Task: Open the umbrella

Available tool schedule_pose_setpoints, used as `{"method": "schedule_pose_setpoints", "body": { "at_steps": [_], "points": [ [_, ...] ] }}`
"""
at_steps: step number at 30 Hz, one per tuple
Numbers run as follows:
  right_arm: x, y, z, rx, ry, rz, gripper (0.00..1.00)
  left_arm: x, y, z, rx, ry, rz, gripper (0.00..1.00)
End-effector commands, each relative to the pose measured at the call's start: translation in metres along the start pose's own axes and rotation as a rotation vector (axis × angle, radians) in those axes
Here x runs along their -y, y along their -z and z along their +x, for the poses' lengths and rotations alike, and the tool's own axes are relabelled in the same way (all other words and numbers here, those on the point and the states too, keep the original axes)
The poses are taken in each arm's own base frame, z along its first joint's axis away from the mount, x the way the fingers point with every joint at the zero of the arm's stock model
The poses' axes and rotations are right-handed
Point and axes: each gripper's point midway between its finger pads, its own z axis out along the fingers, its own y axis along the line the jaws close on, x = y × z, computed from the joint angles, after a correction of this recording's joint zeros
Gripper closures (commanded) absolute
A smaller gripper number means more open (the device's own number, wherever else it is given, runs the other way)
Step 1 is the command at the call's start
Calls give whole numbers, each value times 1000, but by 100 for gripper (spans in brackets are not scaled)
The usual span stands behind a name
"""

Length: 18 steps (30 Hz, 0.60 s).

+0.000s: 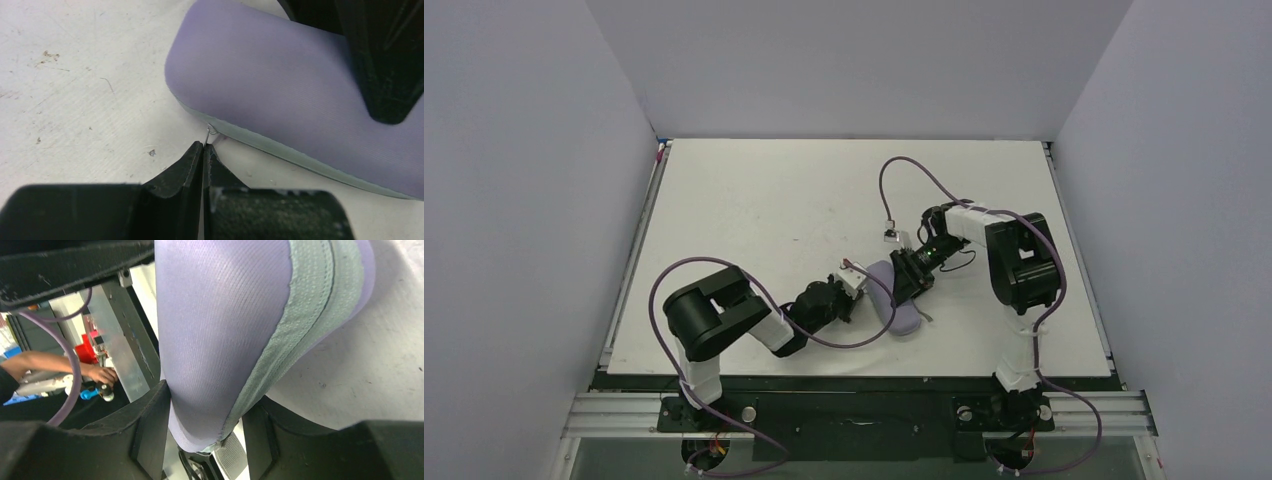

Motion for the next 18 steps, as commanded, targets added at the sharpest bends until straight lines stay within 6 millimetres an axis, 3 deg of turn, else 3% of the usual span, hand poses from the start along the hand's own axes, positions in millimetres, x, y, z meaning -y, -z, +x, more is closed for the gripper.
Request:
{"method": "schedule_pose_setpoints", "body": {
  "at_steps": [1, 5, 8, 9, 11, 14, 18],
  "points": [
    [41, 3, 39, -262, 85, 194, 98, -23, -4, -19, 40, 1, -69, 100],
    [56, 15, 20, -275, 111, 293, 90, -25, 0, -20, 45, -16, -58, 100],
    [64, 34, -17, -191, 112, 391, 61, -14, 7, -17, 46, -33, -4, 100],
    [65, 41, -25, -162, 106, 408, 45, -11, 8, -19, 53, -35, 8, 100],
    [62, 56, -47, -87, 111, 437, 23, -3, 11, -19, 60, -60, 41, 100],
    [54, 79, -69, 6, 150, 483, 19, 6, 14, -19, 64, -59, 70, 100],
    [36, 98, -65, 67, 272, 524, 17, 9, 11, -20, 67, -42, 63, 100]
  ]
}}
